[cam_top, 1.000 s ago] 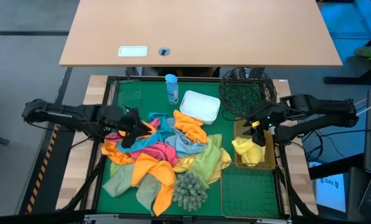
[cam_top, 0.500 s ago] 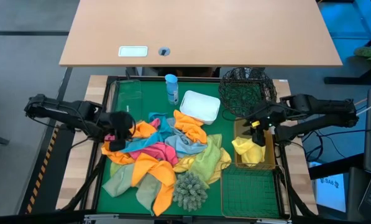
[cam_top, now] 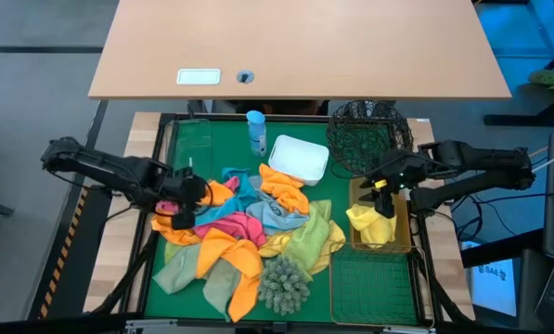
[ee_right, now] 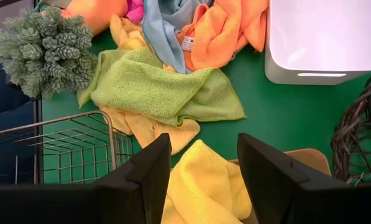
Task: Sort microfiber towel by color & place in baskets
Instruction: Put the orange microfiber towel into the transparent bin
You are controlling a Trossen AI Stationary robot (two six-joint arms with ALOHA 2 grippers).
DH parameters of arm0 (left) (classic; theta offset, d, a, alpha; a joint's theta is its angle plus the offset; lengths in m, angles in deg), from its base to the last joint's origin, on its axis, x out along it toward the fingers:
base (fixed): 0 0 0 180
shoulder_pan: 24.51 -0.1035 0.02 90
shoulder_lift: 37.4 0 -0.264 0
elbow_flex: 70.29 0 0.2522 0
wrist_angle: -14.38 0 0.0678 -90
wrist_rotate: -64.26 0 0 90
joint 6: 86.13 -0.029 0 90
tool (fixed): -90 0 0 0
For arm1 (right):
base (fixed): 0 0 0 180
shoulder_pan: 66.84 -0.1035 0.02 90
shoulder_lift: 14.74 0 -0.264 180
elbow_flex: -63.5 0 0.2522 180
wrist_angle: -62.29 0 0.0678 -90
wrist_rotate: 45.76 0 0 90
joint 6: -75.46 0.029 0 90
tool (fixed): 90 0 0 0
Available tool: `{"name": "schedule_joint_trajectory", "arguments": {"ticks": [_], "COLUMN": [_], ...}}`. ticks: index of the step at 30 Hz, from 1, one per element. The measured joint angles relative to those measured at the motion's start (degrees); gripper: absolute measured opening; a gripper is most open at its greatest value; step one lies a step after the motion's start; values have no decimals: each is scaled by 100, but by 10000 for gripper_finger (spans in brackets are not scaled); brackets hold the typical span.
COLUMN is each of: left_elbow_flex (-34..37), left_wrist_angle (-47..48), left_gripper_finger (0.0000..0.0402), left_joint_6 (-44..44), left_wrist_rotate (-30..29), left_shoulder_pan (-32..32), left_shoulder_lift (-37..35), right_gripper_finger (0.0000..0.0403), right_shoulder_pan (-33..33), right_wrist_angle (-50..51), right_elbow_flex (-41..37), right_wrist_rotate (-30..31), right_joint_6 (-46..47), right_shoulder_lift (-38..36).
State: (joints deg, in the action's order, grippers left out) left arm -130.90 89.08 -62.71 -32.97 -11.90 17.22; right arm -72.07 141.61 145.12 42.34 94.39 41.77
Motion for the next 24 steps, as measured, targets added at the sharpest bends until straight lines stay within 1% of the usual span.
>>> {"name": "schedule_joint_trajectory", "arguments": {"ticks": [5,9,15,19,21,24], "left_elbow_flex": [0,2,2,4,4,5], "left_wrist_angle": [-1,-8,12,39,72,123], "left_gripper_finger": [77,84,126,155,163,167], "left_joint_6": [48,323,455,472,472,459], "left_wrist_rotate": [-183,-243,-293,-619,-703,-642], "left_shoulder_pan": [-2,-9,-9,-9,-9,-9], "left_shoulder_lift": [282,439,545,547,547,578], "right_gripper_finger": [184,184,184,184,184,184], "right_shoulder_pan": [0,0,0,0,0,0], "right_wrist_angle": [0,0,0,0,0,0], "right_elbow_flex": [0,0,0,-2,-2,-2], "right_wrist_rotate": [1,0,1,1,0,-1], "right_joint_6": [0,-1,0,-1,0,0], "right_shoulder_lift": [0,0,0,0,0,0]}}
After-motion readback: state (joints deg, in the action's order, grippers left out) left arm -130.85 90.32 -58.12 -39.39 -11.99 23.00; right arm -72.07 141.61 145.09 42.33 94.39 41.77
